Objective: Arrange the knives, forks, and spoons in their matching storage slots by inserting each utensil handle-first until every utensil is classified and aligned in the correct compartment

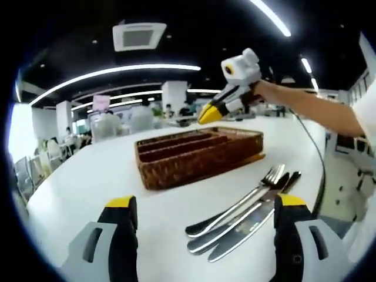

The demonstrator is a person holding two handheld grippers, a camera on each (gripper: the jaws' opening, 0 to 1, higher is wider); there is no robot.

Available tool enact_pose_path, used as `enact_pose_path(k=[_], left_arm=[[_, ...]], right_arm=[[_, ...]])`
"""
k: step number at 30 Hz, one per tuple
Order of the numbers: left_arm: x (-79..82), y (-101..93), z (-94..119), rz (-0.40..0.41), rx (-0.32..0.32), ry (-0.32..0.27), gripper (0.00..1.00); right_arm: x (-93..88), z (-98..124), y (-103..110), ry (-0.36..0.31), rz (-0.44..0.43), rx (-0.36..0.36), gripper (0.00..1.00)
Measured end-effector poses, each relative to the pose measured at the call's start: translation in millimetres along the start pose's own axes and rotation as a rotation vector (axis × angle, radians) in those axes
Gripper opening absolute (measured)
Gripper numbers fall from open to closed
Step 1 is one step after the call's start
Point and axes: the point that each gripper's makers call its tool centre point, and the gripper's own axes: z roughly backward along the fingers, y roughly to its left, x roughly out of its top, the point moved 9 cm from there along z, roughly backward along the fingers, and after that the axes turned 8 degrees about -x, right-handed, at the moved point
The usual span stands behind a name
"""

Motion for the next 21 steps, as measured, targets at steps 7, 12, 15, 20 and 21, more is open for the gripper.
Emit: enact_pose_path(k=[7,12,15,20,21], left_arm=[[-0.2,-1.9,0.0,0.003,-0.005,0.004,0.98],[0.1,-1.2,1.4,0.002,0.000,0.003,0.98],[-1.7,-0.3,2.1,0.002,0.005,0.006,0.98],[-3.6,0.7,2.5,0.014,0.009,0.002,0.98],[-3.9,0.8,2.4,0.016,0.010,0.002,0.98]], right_arm=[[-5.6,-17.8,-21.0,0.026,-0.006,0.012,0.03],[-13.8,-30.3,-33.7,0.052,-0.012,0.015,0.03],[-17.6,-34.9,-37.3,0.062,-0.015,0.016,0.03],[-21.9,-41.7,-40.3,0.071,-0.021,0.022,0.03],[-22.6,-43.7,-41.2,0.072,-0.019,0.022,0.03]])
